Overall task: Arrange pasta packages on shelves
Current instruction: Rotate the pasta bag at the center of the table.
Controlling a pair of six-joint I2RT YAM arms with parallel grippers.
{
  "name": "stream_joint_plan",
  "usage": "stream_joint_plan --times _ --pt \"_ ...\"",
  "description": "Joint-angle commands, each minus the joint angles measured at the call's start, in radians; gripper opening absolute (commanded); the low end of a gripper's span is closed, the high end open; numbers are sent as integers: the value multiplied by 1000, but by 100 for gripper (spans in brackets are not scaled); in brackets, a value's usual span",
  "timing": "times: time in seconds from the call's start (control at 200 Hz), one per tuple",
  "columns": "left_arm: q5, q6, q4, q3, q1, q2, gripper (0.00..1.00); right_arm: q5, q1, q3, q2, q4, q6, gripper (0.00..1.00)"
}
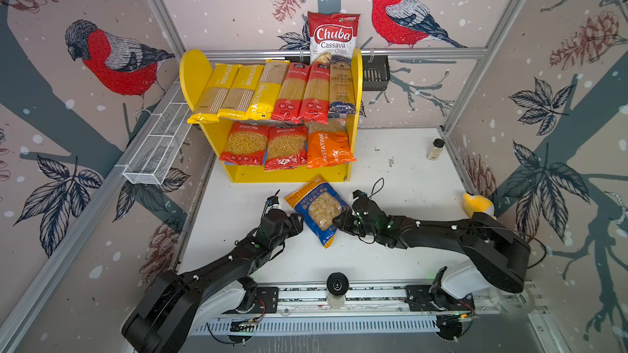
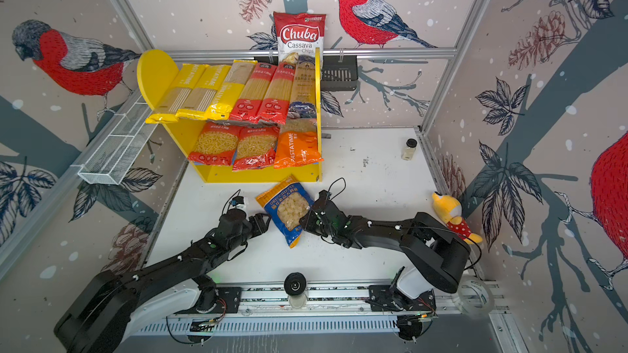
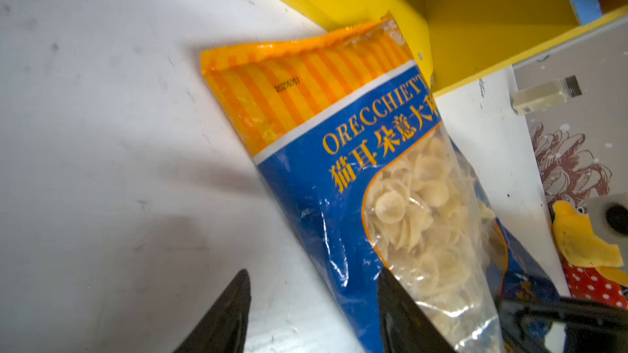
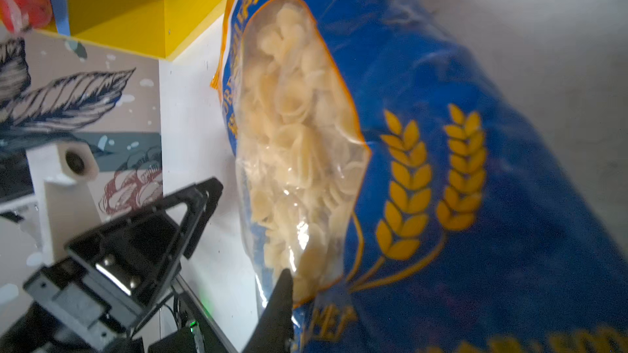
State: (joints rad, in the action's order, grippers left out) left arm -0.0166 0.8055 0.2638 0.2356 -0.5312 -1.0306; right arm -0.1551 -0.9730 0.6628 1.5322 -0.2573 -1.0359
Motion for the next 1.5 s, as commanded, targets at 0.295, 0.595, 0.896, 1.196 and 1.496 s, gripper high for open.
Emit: stream_joint_plan --times 0.295,0.595,0.896,1.196,1.496 --pt "111 -27 -174 75 35 89 69 -184 91 7 -69 163 264 55" --pt "174 154 -83 -70 -2 222 72 -191 235 4 -106 185 325 70" --pt "155 181 94 -119 -4 120 73 -159 306 28 -23 173 346 75" --pt "158 165 163 -105 -4 -1 73 -182 363 12 27 131 366 80" --pt "141 89 212 -65 56 -89 72 -223 277 84 137 69 340 56"
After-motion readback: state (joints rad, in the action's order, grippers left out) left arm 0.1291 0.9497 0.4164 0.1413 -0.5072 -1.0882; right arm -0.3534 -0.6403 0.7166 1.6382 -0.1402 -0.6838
